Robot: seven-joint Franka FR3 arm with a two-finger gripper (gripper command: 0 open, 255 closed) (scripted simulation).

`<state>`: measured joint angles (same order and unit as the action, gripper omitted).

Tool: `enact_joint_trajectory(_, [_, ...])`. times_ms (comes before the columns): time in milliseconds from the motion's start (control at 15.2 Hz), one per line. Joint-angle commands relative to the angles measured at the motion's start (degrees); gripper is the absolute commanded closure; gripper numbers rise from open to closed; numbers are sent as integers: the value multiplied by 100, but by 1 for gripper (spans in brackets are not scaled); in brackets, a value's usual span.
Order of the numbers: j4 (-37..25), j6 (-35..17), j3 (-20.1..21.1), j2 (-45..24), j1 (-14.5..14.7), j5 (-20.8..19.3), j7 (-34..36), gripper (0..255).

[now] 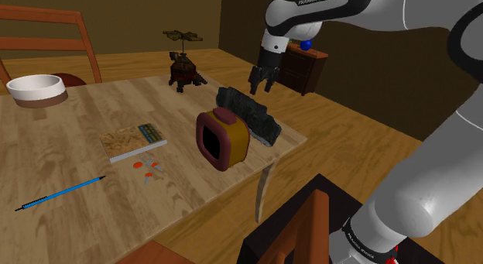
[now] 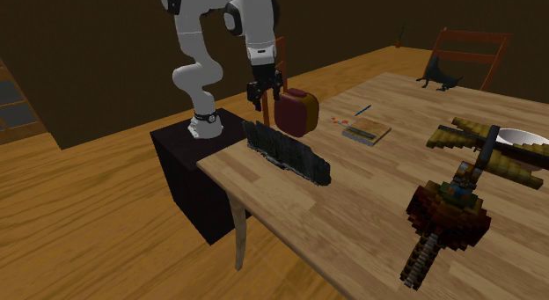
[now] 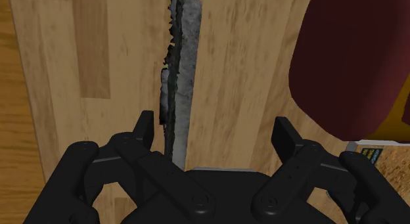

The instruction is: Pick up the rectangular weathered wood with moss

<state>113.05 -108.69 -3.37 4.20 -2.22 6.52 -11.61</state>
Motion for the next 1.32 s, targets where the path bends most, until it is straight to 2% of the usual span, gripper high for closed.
enact_joint_trajectory(0, [-448, -20, -31, -489, -20, 77, -19, 0])
enact_joint_trajectory(594, [-2497, 110, -89, -2512, -198, 418, -71, 0])
enact_joint_trajectory(1188, [-2103, -407, -75, -2642, -193, 459, -157, 0])
enact_joint_trajectory(1254, [-2113, -407, -76, -2653, -195, 460, -160, 255])
